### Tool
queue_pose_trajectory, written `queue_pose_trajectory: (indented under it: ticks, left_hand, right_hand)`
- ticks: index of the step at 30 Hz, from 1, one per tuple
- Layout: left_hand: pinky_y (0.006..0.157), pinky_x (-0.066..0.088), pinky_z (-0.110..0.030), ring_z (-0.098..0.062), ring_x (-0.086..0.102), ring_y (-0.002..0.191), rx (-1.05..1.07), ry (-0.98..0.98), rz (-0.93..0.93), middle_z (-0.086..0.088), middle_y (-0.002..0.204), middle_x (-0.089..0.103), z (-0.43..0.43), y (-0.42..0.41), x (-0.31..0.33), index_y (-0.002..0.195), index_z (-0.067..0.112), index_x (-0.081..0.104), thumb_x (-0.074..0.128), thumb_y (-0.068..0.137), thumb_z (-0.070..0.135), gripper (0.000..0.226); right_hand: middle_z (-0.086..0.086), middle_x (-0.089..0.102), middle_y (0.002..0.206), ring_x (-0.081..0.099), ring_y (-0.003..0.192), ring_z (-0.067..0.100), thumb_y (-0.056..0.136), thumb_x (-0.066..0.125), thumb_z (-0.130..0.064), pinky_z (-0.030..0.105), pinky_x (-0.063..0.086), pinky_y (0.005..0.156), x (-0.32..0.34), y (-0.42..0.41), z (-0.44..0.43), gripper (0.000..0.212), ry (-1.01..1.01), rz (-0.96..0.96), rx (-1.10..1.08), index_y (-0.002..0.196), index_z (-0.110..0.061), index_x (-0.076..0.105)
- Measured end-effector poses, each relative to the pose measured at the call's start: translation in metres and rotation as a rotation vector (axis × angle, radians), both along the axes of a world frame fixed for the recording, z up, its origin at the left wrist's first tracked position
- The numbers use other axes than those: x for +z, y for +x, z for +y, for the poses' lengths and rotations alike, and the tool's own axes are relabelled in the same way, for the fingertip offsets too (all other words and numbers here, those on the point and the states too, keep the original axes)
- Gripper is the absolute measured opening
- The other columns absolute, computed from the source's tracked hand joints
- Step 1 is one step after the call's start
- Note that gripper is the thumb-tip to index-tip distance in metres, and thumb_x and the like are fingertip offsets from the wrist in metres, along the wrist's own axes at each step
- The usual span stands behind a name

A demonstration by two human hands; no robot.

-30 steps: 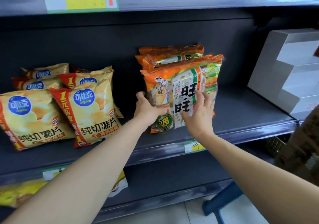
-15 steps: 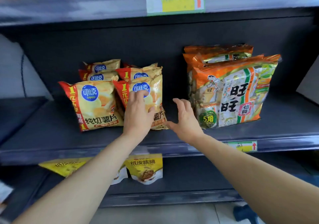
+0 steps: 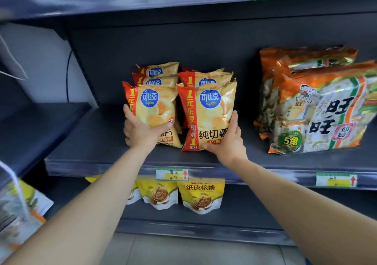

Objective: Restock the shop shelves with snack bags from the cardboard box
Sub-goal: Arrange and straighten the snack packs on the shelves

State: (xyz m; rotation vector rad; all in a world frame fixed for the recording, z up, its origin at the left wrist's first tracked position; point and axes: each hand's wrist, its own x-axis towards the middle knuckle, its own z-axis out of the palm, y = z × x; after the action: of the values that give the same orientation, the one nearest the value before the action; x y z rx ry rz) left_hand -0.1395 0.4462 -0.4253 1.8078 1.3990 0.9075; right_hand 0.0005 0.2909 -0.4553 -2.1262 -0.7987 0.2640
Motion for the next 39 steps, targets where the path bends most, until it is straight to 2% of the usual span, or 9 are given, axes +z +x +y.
queue_pose_trajectory:
  ticks: [4,11,17,23,28,33,39]
  left_hand:
    - [0.109,0.030,-0.054,-0.033,0.031,0.134,-0.030,-0.072,0.041,-0.014,0.145,0.026,0.002,0.002,0.002,0.146,0.036,-0.017,0.084,0.059,0.048,0.134]
    - [0.104,0.034,-0.055,-0.037,0.039,0.126,0.084,-0.017,0.115,-0.016,0.138,0.034,-0.004,-0.004,0.001,0.147,0.030,-0.017,0.081,0.062,0.053,0.132]
    - [0.102,0.036,-0.055,-0.036,0.034,0.130,0.025,0.015,0.198,-0.016,0.142,0.030,0.001,-0.004,0.006,0.147,0.028,-0.019,0.079,0.062,0.058,0.133]
    - [0.099,0.040,-0.055,-0.034,0.033,0.130,-0.007,0.010,0.177,-0.013,0.142,0.030,0.004,-0.012,0.009,0.148,0.032,-0.015,0.079,0.071,0.035,0.121]
    - [0.098,0.041,-0.052,-0.034,0.033,0.129,-0.024,-0.040,0.166,-0.012,0.142,0.029,0.009,-0.012,0.011,0.148,0.034,-0.016,0.078,0.073,0.027,0.120]
    - [0.100,0.040,-0.051,-0.034,0.032,0.130,-0.032,-0.036,0.183,-0.013,0.144,0.026,0.007,-0.015,0.011,0.148,0.031,-0.019,0.078,0.073,0.032,0.122]
    - [0.105,0.036,-0.053,-0.033,0.024,0.137,-0.013,0.022,0.220,-0.010,0.152,0.011,0.000,-0.015,0.002,0.149,0.022,-0.017,0.082,0.067,0.041,0.130]
  right_hand:
    - [0.006,0.026,0.147,0.035,0.131,0.033,0.074,0.079,-0.037,0.057,0.035,0.103,-0.003,-0.004,0.007,0.121,0.010,-0.011,-0.057,0.148,-0.029,-0.016]
    - [0.004,0.025,0.148,0.035,0.131,0.031,0.072,0.079,-0.039,0.056,0.037,0.103,-0.004,-0.011,0.013,0.120,0.023,-0.033,-0.103,0.149,-0.028,-0.012]
    - [0.006,0.023,0.149,0.035,0.131,0.033,0.075,0.077,-0.040,0.054,0.036,0.103,0.000,-0.016,0.018,0.119,-0.031,-0.066,-0.125,0.149,-0.024,-0.014]
    - [0.007,0.022,0.147,0.033,0.131,0.033,0.072,0.078,-0.044,0.053,0.037,0.103,0.002,-0.017,0.013,0.122,-0.055,-0.081,-0.107,0.149,-0.025,-0.014]
    - [0.008,0.021,0.147,0.029,0.133,0.033,0.072,0.078,-0.042,0.053,0.036,0.104,0.004,-0.016,0.012,0.120,-0.048,-0.090,-0.104,0.149,-0.025,-0.012]
    - [0.009,0.022,0.148,0.027,0.133,0.033,0.073,0.078,-0.042,0.051,0.034,0.106,0.004,-0.021,0.014,0.120,-0.049,-0.115,-0.133,0.150,-0.021,-0.011]
    - [0.009,0.018,0.150,0.023,0.136,0.032,0.070,0.079,-0.047,0.050,0.031,0.109,0.002,-0.023,0.006,0.122,-0.018,-0.158,-0.132,0.151,-0.019,-0.009]
